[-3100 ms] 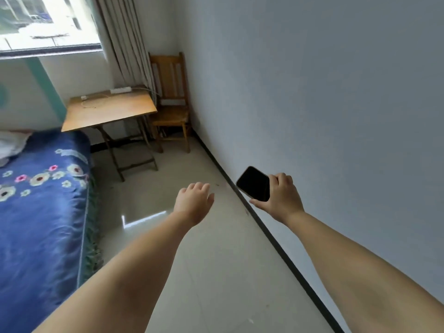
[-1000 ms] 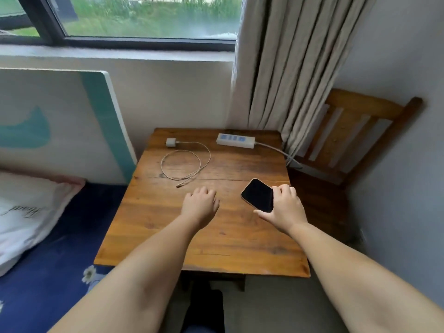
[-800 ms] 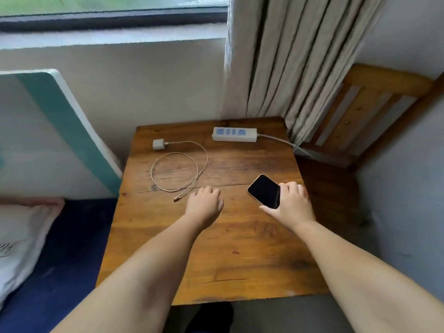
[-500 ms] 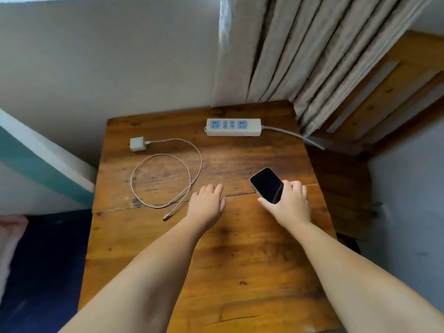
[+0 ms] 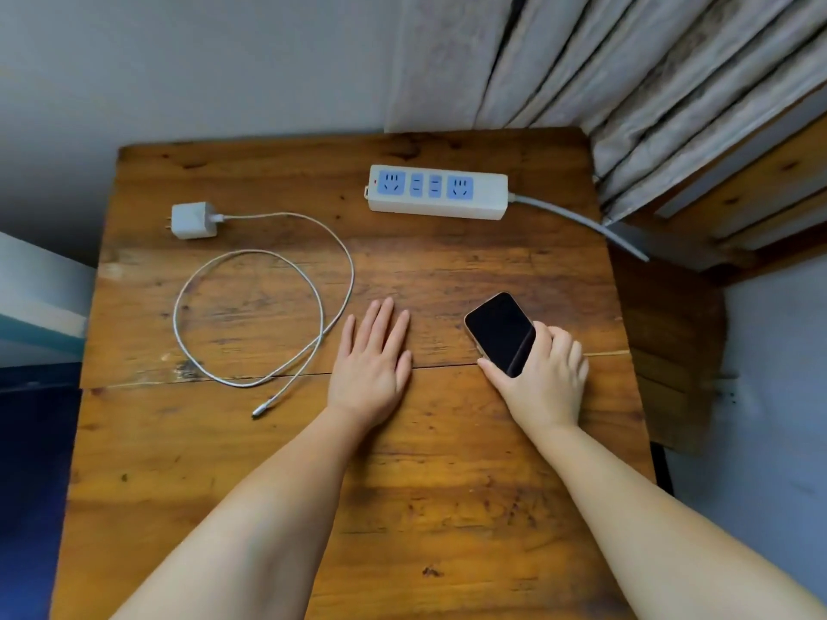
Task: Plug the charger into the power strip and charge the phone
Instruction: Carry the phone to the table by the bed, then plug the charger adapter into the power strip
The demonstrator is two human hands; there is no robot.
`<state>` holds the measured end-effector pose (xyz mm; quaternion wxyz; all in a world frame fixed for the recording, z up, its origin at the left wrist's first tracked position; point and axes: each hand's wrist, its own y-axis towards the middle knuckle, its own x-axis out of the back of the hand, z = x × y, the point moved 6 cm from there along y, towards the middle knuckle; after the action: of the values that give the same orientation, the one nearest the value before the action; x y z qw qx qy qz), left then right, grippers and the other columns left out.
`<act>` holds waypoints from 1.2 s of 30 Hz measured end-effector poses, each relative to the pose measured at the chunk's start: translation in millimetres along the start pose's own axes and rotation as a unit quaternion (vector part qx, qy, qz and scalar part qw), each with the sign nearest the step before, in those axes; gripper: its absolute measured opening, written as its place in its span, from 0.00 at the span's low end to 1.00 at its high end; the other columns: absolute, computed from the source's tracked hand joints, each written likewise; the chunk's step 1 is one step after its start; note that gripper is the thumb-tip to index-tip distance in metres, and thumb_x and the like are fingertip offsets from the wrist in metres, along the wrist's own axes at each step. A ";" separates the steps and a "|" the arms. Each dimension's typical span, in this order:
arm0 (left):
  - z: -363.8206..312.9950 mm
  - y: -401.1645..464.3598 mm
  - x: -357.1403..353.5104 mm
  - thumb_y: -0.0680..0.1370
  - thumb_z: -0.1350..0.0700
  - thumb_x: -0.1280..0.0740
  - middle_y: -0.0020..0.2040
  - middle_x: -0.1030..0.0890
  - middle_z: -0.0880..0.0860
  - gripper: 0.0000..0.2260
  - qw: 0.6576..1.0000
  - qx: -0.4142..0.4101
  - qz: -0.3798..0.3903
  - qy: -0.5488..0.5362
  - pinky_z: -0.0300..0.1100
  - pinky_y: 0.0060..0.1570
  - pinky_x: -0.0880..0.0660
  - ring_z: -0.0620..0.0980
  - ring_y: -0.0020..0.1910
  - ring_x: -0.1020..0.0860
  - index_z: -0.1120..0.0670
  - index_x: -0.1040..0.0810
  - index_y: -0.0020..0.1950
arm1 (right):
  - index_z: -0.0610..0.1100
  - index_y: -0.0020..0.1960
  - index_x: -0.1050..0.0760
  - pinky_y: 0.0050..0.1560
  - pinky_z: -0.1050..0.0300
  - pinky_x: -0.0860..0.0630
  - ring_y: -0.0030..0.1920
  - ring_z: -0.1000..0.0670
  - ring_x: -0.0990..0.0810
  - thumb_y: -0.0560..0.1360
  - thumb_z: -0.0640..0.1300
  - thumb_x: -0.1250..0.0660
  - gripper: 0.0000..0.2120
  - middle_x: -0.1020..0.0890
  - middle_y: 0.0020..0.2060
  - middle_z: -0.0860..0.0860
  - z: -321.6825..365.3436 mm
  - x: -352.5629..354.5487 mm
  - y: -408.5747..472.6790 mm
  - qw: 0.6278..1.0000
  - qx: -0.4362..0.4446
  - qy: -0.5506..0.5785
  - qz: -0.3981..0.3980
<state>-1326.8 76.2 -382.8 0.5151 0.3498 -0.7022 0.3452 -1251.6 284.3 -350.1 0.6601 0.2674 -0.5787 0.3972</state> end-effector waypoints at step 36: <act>153.0 -99.1 52.8 0.78 0.52 0.40 0.40 0.22 0.52 0.10 0.984 0.047 -0.097 -0.143 0.42 0.42 0.32 0.52 0.40 0.25 0.54 0.22 0.44 | 0.53 0.74 0.43 0.65 0.44 0.38 0.67 0.43 0.35 0.72 0.59 0.34 0.34 0.31 0.67 0.46 413.2 -74.7 81.6 0.889 0.406 0.086 0.192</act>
<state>-1328.5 -111.5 -354.9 0.4238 0.4859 -0.7141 0.2725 -1548.7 -23.4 -354.4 0.4523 0.3607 -0.3478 0.7378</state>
